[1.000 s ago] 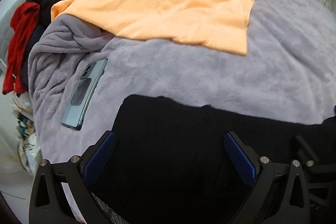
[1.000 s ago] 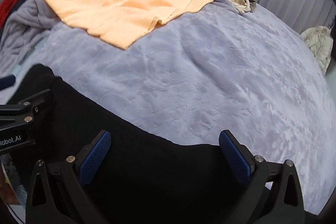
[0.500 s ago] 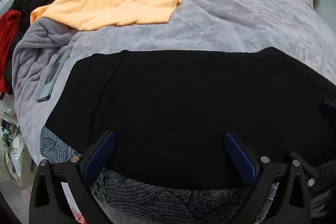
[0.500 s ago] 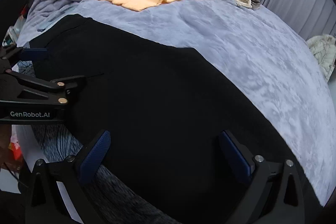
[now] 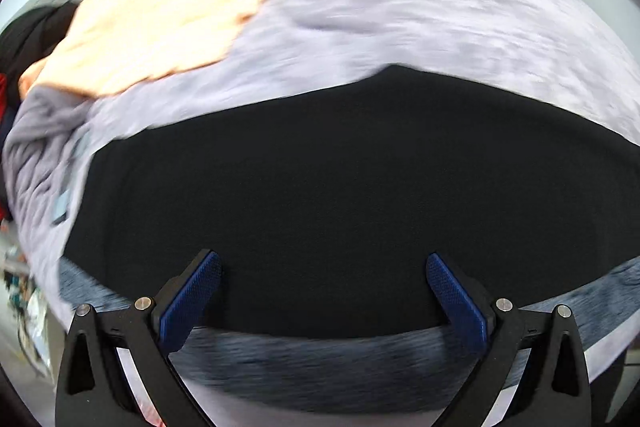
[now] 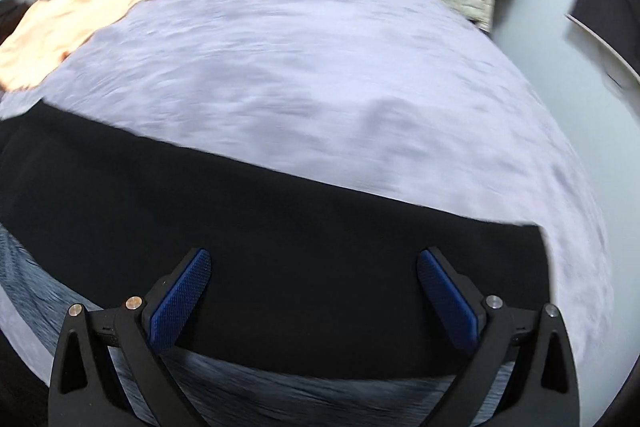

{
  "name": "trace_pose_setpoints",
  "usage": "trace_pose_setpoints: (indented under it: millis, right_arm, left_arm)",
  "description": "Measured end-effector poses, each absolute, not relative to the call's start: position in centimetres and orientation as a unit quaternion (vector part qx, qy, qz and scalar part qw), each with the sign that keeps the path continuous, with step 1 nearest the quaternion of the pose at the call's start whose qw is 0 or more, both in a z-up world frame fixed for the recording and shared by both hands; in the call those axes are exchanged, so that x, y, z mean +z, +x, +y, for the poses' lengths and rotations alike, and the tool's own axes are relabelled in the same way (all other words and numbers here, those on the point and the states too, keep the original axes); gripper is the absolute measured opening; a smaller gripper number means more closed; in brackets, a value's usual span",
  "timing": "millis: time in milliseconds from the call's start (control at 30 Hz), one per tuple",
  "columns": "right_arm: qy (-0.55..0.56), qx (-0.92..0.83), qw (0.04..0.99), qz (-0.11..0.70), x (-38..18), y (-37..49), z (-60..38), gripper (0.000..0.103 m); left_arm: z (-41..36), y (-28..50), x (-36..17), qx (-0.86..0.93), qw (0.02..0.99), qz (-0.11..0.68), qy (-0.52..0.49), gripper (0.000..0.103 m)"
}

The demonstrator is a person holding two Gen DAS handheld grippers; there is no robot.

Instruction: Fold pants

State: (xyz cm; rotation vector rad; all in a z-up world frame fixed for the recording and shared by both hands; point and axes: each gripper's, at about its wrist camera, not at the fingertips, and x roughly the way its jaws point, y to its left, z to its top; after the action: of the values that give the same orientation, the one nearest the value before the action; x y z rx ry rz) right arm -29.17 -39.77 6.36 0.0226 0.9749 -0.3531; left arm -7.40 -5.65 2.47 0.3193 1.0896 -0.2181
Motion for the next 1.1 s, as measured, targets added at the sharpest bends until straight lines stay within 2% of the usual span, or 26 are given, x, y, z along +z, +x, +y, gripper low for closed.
trace_pose_setpoints:
  millis: [200, 367, 533, 767, 900, 1100]
  right_arm:
    - [0.024, -0.259, 0.858, 0.443, 7.9, -35.8, -43.6, 0.103]
    - [0.119, -0.255, 0.861, 0.423, 8.0, -42.8, -45.8, 0.103]
    - [0.221, -0.187, 0.871, 0.398, 6.0, -47.0, -46.1, 0.103]
    - [0.255, -0.103, 0.899, 0.341, 4.5, -44.8, -44.1, 0.102]
    - [0.263, -0.086, 0.907, 0.316, 4.5, -43.2, -43.6, 0.102]
    - [0.252, -0.07, 0.914, 0.309, 4.1, -40.4, -43.1, 0.102]
  left_arm:
    - [-16.0, -9.3, 2.0, -0.145, 0.829, 0.507, 0.186, 0.103]
    - [-22.7, -11.8, 1.4, -0.211, 0.801, 0.524, 0.196, 0.103]
    - [-28.3, -14.9, 1.5, -0.226, 0.806, 0.496, 0.231, 0.103]
    - [-31.5, -16.9, 1.1, -0.243, 0.799, 0.511, 0.202, 0.103]
    - [-29.3, -15.7, 1.8, -0.211, 0.81, 0.522, 0.165, 0.103]
    - [-28.2, -13.4, 2.0, -0.183, 0.823, 0.513, 0.163, 0.103]
